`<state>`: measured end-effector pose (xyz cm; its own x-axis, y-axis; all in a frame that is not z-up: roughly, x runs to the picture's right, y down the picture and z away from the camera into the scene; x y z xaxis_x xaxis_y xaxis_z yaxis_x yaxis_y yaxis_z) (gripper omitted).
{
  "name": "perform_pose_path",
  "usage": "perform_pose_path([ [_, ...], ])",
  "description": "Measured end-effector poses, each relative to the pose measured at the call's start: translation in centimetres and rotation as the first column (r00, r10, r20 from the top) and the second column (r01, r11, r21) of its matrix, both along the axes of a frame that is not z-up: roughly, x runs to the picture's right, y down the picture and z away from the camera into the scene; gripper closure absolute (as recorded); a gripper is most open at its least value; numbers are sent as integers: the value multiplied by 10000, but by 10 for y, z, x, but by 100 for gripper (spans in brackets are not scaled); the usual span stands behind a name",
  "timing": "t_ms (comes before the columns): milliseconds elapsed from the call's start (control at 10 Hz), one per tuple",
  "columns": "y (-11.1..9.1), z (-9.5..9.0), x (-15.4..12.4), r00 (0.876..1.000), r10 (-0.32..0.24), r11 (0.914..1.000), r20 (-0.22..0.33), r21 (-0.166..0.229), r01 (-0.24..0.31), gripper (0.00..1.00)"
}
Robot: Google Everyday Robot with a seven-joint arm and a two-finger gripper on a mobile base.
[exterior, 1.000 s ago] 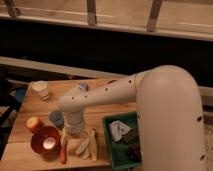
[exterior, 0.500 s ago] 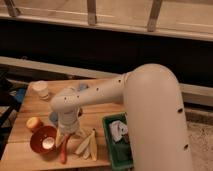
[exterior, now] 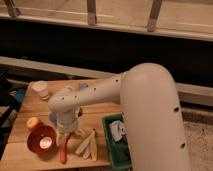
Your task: Place pepper in paper cup
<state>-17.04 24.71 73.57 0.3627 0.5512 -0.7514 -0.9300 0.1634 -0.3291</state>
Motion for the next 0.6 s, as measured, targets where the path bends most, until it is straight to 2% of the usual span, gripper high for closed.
perform_pose_path([
  [300,-7,-9,12,9998,51,9998,-170,203,-48,20],
  [600,-4,-12,26,9992,112,9997,-395,202,-104,20],
])
